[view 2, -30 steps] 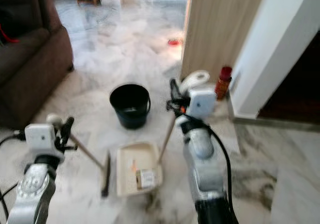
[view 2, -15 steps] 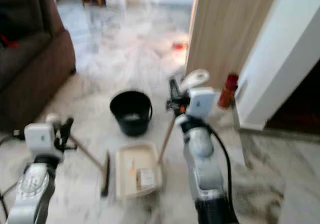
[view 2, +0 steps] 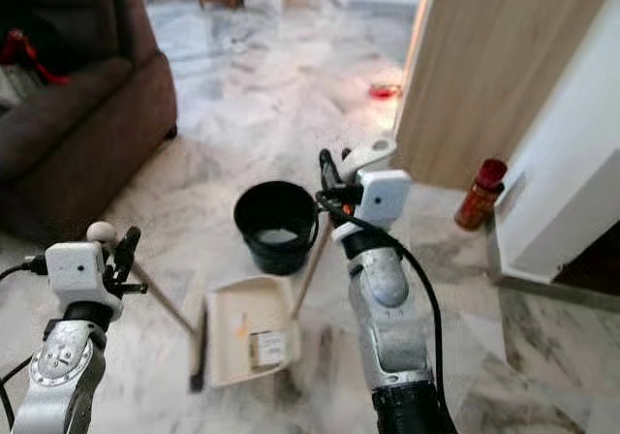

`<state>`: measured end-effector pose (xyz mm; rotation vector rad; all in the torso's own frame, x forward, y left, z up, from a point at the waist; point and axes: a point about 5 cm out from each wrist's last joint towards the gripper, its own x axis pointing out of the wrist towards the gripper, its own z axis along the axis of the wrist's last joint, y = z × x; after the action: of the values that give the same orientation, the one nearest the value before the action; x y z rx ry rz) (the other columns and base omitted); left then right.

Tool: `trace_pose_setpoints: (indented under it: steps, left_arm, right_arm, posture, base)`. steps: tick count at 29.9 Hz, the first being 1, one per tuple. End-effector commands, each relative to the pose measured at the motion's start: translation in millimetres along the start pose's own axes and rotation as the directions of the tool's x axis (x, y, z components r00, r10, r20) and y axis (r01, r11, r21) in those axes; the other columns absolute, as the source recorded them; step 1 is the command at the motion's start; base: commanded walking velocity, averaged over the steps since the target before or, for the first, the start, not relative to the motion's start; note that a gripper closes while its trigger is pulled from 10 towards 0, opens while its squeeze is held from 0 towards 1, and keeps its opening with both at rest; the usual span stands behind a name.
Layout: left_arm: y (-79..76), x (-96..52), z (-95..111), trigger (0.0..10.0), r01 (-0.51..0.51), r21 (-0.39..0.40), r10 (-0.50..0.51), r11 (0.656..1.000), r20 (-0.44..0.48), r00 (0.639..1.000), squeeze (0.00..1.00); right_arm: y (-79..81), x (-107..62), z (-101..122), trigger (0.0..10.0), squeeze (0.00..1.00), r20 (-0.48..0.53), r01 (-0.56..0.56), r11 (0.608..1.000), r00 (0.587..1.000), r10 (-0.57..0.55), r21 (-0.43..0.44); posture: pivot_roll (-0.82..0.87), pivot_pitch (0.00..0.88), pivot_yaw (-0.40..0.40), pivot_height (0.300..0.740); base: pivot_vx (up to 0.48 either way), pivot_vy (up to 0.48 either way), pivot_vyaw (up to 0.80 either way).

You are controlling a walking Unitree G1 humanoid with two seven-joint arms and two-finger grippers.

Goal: Sweep floor

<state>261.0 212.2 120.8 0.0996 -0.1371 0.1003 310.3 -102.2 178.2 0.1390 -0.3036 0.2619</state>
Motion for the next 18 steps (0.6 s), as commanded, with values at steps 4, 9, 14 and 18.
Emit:
trace_pose_setpoints:
  steps: [4,9,14,18]
  left_arm:
    - [-2.7,2.9,10,10.0,0.013,0.002,-0.013,1.000,0.056,0.998,0.00]
    - [-2.1,2.9,10,10.0,0.011,0.001,-0.011,1.000,0.057,0.998,0.00]
    - [-1.6,2.8,10,10.0,0.009,0.001,-0.009,1.000,0.060,0.998,0.00]
    - [-1.8,3.1,11,10.0,0.011,0.000,-0.011,1.000,0.060,0.998,0.00]
  right_arm:
    - [-0.9,2.1,15,10.0,0.00,0.074,0.001,1.000,0.997,-0.001,0.000]
    - [-1.1,3.2,18,10.0,0.00,0.084,0.008,1.000,0.996,-0.009,0.007]
    - [-4.3,14.0,53,10.0,0.00,0.220,0.048,0.998,0.974,-0.055,0.038]
    - [-8.9,24.5,85,10.0,0.00,0.325,0.076,0.996,0.942,-0.085,0.043]
  posture:
    - [0.08,0.074,0.053,0.740]
    - [0.07,0.075,0.053,0.740]
    - [0.08,0.075,0.054,0.740]
    - [0.07,0.073,0.055,0.740]
  base:
    - [0.253,0.000,0.00]
    - [0.250,0.000,0.00]
    - [0.247,0.000,0.00]
    - [0.250,0.000,0.00]
